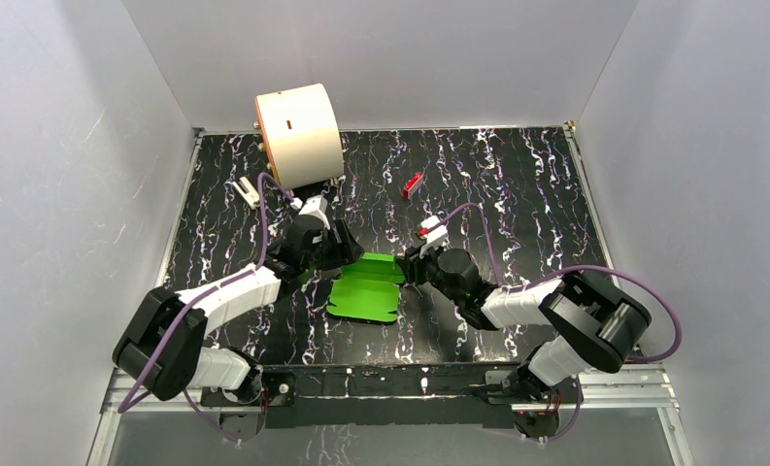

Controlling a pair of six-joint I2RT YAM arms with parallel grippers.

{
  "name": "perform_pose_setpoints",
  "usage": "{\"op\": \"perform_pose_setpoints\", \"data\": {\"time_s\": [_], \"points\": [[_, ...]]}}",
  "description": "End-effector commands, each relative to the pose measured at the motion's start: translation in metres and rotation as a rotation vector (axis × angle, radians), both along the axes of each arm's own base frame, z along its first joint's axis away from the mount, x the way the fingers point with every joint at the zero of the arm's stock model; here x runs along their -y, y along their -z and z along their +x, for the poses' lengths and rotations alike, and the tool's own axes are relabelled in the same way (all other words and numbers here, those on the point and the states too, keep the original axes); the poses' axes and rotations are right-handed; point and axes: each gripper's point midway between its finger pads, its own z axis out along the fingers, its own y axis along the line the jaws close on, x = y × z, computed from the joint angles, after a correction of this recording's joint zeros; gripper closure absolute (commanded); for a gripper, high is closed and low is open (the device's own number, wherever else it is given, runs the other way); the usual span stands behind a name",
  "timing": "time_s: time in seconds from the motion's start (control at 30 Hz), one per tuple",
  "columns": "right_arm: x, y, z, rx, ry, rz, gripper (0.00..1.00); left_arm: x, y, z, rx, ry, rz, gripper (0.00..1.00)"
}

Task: Fold the paper box

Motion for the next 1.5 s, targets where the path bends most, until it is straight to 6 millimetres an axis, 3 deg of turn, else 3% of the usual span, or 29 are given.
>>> {"op": "perform_pose_setpoints", "data": {"time_s": [0.0,0.3,0.6,0.8,1.07,1.47], "points": [[-0.003,-0.018,0.007,0.06,0.017,0.051,0.54,-0.005,-0.02,0.0,0.04,-0.021,0.003,0.33],[0.001,-0.022,-0.002,0.062,-0.013,0.036,0.54,-0.018,-0.054,-0.007,0.121,-0.063,0.025,0.19],[0.012,-0.018,-0.012,0.068,-0.029,0.009,0.53,0.011,-0.081,-0.041,0.232,0.028,0.111,0.19],[0.011,-0.012,-0.017,0.088,-0.069,-0.009,0.53,0.031,-0.066,-0.075,0.232,0.133,0.163,0.19],[0.004,-0.012,-0.012,0.148,-0.101,-0.023,0.55,0.055,-0.044,-0.094,0.258,0.227,0.205,0.2],[0.002,-0.018,-0.024,0.111,-0.152,-0.019,0.91,0.067,-0.016,-0.076,0.304,0.231,0.295,0.21]]}}
